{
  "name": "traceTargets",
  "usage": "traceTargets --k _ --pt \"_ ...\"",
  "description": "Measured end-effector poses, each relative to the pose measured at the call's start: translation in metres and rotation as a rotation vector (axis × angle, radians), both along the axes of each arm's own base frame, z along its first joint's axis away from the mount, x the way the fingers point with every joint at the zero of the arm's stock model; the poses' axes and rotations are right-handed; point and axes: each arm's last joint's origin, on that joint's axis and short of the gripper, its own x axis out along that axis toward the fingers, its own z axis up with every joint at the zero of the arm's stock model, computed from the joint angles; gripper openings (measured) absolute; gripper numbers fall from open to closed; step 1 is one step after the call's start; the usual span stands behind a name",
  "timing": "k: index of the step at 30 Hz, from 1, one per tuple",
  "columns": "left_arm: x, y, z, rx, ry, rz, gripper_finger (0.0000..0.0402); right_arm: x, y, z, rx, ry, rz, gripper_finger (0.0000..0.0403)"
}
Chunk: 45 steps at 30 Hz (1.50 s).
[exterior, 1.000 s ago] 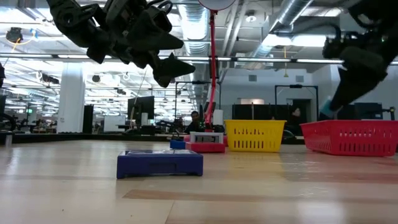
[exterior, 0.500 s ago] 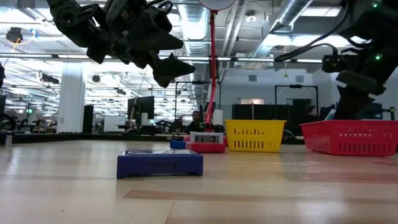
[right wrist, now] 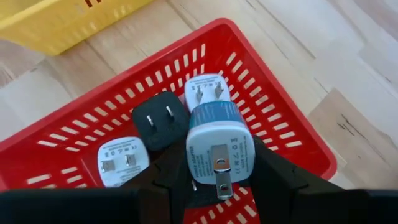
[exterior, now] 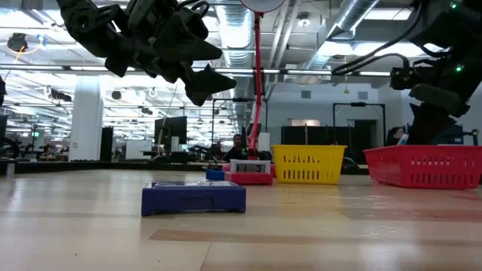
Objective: Pick & Place Office items
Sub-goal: Put the blue charger adapter into the red bin, then put the white digital clock into the yellow bin
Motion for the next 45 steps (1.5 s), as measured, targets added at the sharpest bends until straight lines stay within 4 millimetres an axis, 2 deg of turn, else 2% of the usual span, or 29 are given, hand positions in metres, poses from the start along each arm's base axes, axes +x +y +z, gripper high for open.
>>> traceTargets --k 11,20,31,38,41,45 --pt "0.000 0.000 0.000 0.000 0.000 0.000 0.0292 0.000 0.002 -0.002 0.069 0.022 0.012 0.0128" --pt "0.000 0.000 0.000 0.000 0.000 0.000 0.0292 0.007 -0.003 -0.012 0.083 0.103 0.000 0.0131" --pt "0.000 0.000 0.000 0.000 0.001 0.000 0.0292 0.008 -0.003 -0.013 0.094 0.120 0.023 0.0187" --pt "0.000 0.000 0.000 0.000 0.001 0.000 0.0292 0.008 -0.003 -0.013 0.093 0.120 0.024 0.0200" --pt "0.000 0.000 0.000 0.000 0.001 0.000 0.0292 0.009 -0.003 -0.003 0.094 0.108 0.024 0.0199" --pt "0.000 0.000 -0.001 -0.001 0.010 0.000 0.0292 0.011 -0.003 0.021 0.057 0.042 0.019 0.0198"
